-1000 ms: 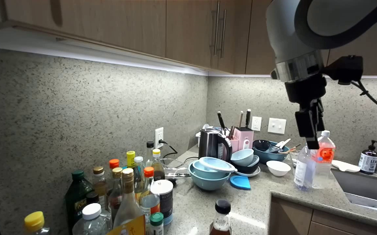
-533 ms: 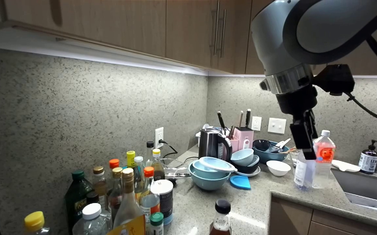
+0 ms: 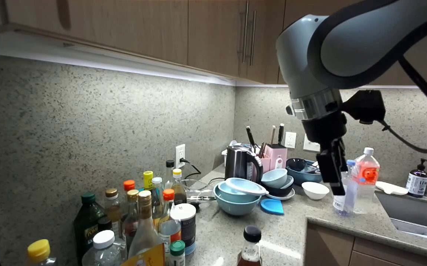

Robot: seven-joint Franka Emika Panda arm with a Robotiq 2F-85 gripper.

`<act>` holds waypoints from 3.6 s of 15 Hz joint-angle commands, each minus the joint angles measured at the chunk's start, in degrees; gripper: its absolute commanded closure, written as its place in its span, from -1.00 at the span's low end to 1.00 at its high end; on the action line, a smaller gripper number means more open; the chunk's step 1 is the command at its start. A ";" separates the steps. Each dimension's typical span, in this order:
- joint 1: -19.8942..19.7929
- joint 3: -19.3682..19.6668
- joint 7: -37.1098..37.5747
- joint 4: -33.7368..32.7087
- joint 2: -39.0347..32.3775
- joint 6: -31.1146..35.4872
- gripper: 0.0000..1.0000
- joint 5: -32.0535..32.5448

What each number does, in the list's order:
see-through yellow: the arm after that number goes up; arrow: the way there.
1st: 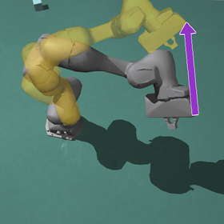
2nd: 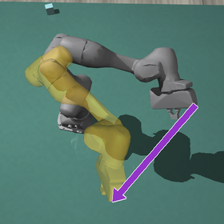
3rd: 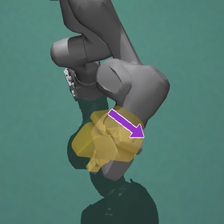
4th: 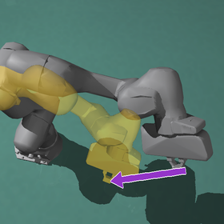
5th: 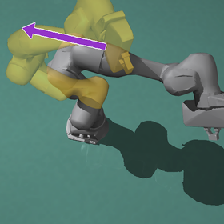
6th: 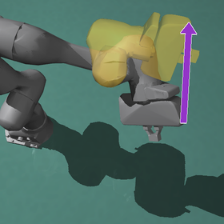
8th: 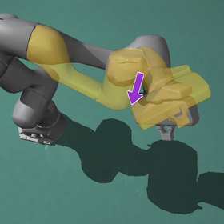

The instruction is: Lay the bottle with the black cap down.

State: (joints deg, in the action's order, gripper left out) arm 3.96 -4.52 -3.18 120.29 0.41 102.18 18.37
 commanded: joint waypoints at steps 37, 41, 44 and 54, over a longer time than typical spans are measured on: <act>3.57 -5.10 -15.40 -20.69 -29.97 11.15 -1.00 -12.90; 3.44 -5.35 -16.34 -20.51 -29.93 11.85 -0.50 -13.10; 3.46 -5.39 -16.41 -20.53 -29.95 11.98 -0.20 -13.14; 3.23 -5.71 -16.54 -20.58 -29.58 9.77 0.63 -14.14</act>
State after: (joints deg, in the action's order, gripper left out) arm 7.60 -9.73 -18.57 99.64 -29.71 113.49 5.55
